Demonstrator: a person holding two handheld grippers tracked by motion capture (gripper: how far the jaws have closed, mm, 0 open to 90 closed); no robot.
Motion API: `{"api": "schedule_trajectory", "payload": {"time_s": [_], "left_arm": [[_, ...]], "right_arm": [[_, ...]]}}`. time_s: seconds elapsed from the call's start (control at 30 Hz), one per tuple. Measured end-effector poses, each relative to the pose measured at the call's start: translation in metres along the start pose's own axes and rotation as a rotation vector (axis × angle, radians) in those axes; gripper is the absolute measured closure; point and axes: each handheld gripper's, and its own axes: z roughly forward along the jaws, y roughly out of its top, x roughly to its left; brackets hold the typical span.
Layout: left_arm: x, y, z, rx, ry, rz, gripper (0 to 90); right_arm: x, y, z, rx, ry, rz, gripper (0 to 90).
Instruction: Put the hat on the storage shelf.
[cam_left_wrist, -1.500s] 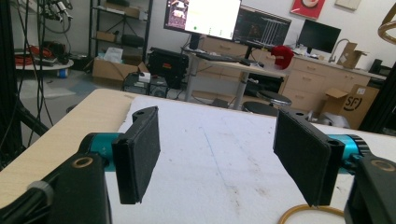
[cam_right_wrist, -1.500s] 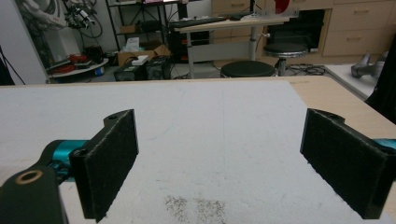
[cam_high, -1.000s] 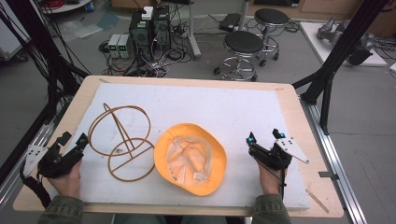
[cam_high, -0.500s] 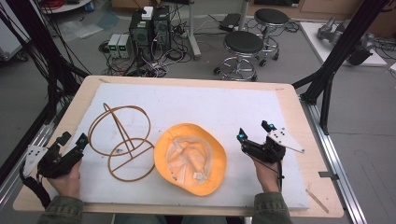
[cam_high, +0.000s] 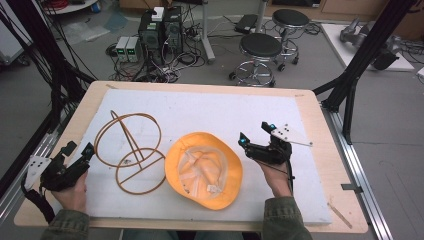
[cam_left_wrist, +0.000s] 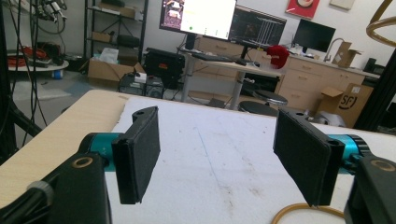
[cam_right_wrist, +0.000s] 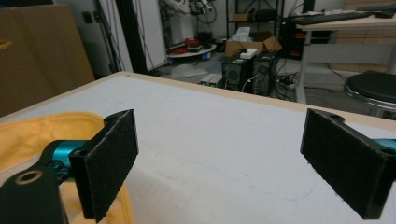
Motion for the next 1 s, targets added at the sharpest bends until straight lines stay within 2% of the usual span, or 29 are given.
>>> {"api": "schedule_trajectory", "payload": {"time_s": [0.17, 0.3, 0.37, 0.73, 0.8, 0.93, 1.0], "left_arm": [[0.001, 0.0, 0.001, 0.01, -0.004, -0.013, 31.1], [0.0, 0.0, 0.001, 0.01, -0.006, -0.011, 30.7], [0.0, 0.0, 0.001, 0.011, -0.009, -0.013, 30.7], [-0.001, -0.001, 0.001, 0.01, -0.017, -0.014, 30.7], [-0.001, -0.001, 0.001, 0.006, -0.02, -0.012, 30.7], [-0.001, -0.001, 0.001, 0.007, -0.022, -0.014, 30.7], [-0.001, -0.001, 0.001, 0.006, -0.021, -0.015, 30.7]], "right_arm": [[0.007, 0.006, 0.004, 0.0, 0.049, -0.015, 10.1], [0.01, 0.004, 0.011, 0.031, 0.073, -0.011, 10.1], [0.012, 0.002, 0.016, 0.065, 0.091, -0.004, 10.1], [0.02, -0.006, 0.028, 0.146, 0.154, -0.025, 10.1], [0.023, -0.009, 0.033, 0.185, 0.166, -0.041, 10.1], [0.026, -0.013, 0.037, 0.221, 0.179, -0.067, 10.1], [0.031, -0.016, 0.041, 0.247, 0.184, -0.097, 10.2]]}}
